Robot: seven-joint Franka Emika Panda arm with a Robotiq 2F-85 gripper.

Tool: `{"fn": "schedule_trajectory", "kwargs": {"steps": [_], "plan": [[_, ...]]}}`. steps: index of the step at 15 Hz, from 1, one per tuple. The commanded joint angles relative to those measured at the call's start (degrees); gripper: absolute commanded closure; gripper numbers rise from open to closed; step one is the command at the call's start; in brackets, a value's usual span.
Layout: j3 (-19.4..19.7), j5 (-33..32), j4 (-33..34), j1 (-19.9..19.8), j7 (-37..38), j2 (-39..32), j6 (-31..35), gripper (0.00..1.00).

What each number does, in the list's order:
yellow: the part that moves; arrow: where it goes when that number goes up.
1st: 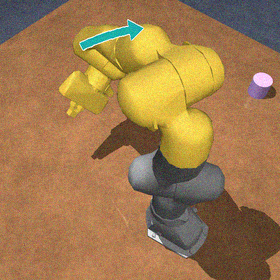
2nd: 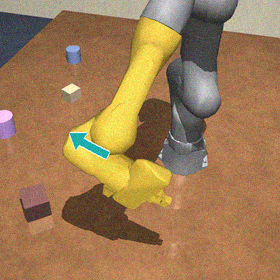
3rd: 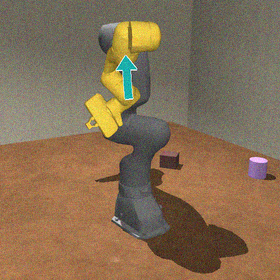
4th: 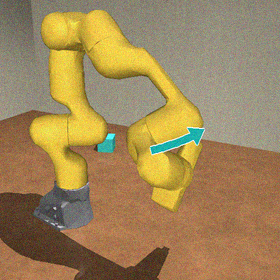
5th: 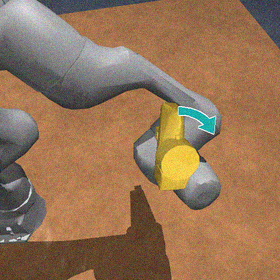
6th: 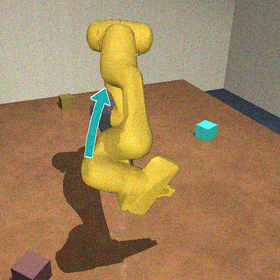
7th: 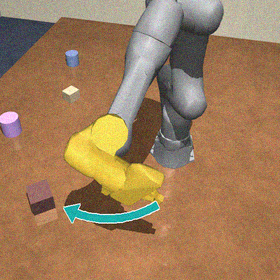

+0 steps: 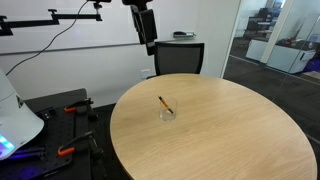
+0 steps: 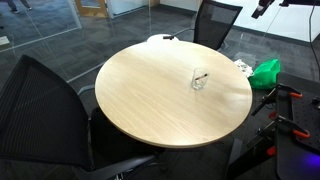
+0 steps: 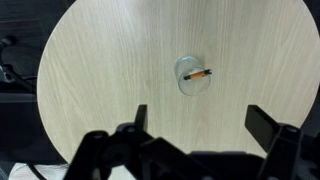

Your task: Remove the orange pen from the glass

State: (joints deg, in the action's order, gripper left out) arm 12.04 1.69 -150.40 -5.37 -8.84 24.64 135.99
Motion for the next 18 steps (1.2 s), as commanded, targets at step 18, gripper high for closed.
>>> {"fn": "schedule_trajectory", "kwargs": {"steps": [18], "plan": [[-5.18,6.5,9.11,1.2,7.04,-19.85,-1.08,0.0]]}}
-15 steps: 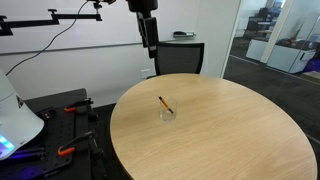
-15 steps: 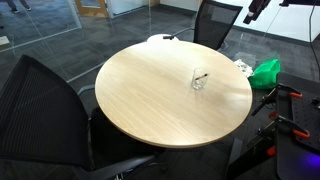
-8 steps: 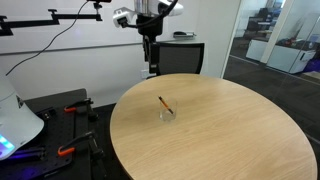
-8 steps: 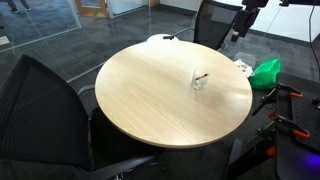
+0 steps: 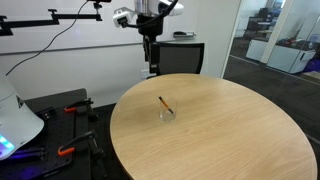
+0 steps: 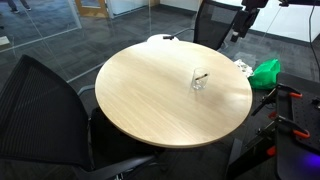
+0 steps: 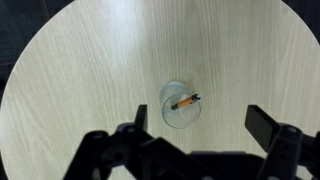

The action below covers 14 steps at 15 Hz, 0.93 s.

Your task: Remove the orange pen from the glass

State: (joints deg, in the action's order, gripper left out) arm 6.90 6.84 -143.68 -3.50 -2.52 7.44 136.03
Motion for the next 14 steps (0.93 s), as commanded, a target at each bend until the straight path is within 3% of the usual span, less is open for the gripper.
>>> {"fn": "schedule_trajectory", "kwargs": {"steps": [1,14], "plan": [[-0.04,1.23,3.33,-0.9,2.06,-4.24,-1.02,0.0],[-1.13,9.07,16.38,-2.13,10.85,-24.07,-1.27,0.03]]}}
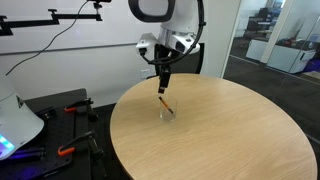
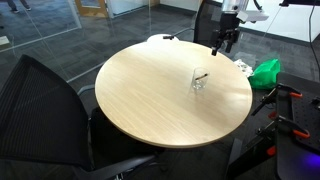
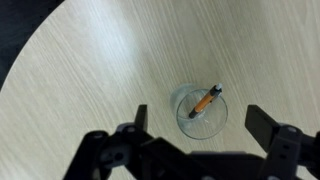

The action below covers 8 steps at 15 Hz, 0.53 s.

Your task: Remove the orange pen from the glass

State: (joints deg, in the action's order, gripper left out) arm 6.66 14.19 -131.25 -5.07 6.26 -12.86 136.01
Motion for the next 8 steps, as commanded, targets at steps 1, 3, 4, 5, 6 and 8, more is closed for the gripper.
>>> {"fn": "schedule_trajectory", "kwargs": {"steps": [1,3,4,5,6,8], "plan": [[-0.98,1.95,4.92,-0.54,2.31,-5.02,-1.41,0.12],[-1.15,2.07,6.62,-0.5,2.99,-7.18,-1.46,0.27],[-1.22,1.97,7.45,-0.46,3.17,-8.2,-1.57,0.33],[-1.3,1.84,8.2,-0.4,3.34,-9.07,-1.76,0.38],[-1.36,1.63,8.95,-0.29,3.65,-10.01,-1.85,0.42],[-1.52,1.12,10.35,0.07,4.87,-11.71,-2.14,0.41]]}}
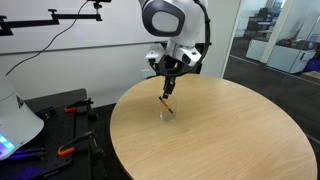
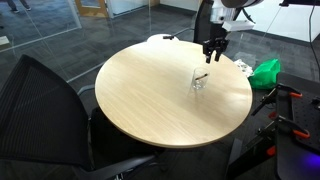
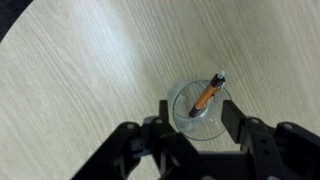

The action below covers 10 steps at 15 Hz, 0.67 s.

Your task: Remove the orange pen from the glass

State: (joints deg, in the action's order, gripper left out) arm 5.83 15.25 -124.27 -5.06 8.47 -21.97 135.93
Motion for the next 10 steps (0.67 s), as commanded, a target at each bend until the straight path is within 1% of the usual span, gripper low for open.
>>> {"fn": "schedule_trajectory", "kwargs": {"steps": [1,5,6,9,10], "plan": [[-0.94,0.13,4.17,0.11,2.87,-3.6,-2.19,0.44],[-1.54,0.03,6.82,0.5,4.03,-6.42,-3.07,0.45],[-1.71,0.07,7.42,0.57,4.32,-7.16,-3.22,0.48],[-2.08,0.05,8.71,0.63,4.36,-8.53,-3.79,0.63],[-2.18,0.08,9.1,0.62,4.34,-8.98,-3.97,0.65]]}}
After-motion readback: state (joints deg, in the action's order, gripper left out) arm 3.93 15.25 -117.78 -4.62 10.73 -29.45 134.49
